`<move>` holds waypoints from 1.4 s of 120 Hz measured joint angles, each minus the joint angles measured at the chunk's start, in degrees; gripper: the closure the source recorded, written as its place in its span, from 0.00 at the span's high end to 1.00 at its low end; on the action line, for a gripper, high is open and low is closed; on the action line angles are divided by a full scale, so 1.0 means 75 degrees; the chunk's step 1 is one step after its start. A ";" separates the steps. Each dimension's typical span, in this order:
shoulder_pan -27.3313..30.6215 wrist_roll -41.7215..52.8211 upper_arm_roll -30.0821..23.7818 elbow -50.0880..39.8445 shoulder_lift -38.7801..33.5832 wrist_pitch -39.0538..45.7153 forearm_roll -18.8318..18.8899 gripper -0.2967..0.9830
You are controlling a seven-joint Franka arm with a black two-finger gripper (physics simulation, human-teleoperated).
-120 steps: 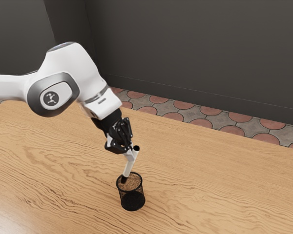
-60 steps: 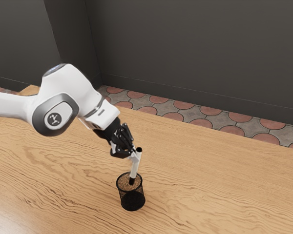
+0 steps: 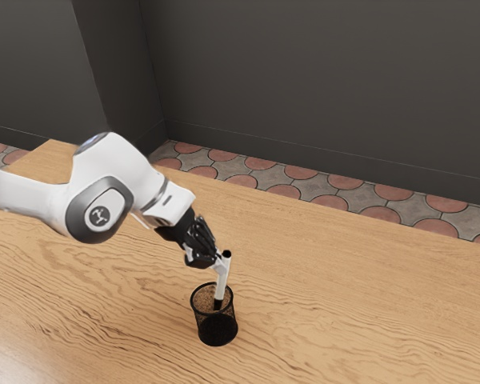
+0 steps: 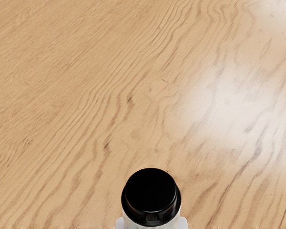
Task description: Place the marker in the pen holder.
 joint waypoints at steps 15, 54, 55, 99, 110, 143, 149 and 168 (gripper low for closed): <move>-0.0269 0.0021 0.0376 0.0000 0.0008 0.0180 -0.0019 0.15; -0.0464 0.0140 0.0606 -0.0115 0.0037 0.0297 -0.0083 0.38; -0.0460 0.0146 0.0605 -0.0115 0.0036 0.0296 -0.0085 0.40; 0.2194 0.0368 -0.2152 -0.0006 0.0065 -0.0437 0.0063 0.70; 0.2632 0.0398 -0.2765 0.0495 0.0066 -0.1203 0.0311 0.73; 0.3165 0.0385 -0.4055 0.3093 -0.0376 -0.4954 0.0971 0.76; 0.3137 0.0377 -0.4211 0.3784 -0.0944 -0.5635 0.1070 0.76; 0.3035 0.0354 -0.4312 0.5097 -0.1863 -0.7195 0.1182 0.76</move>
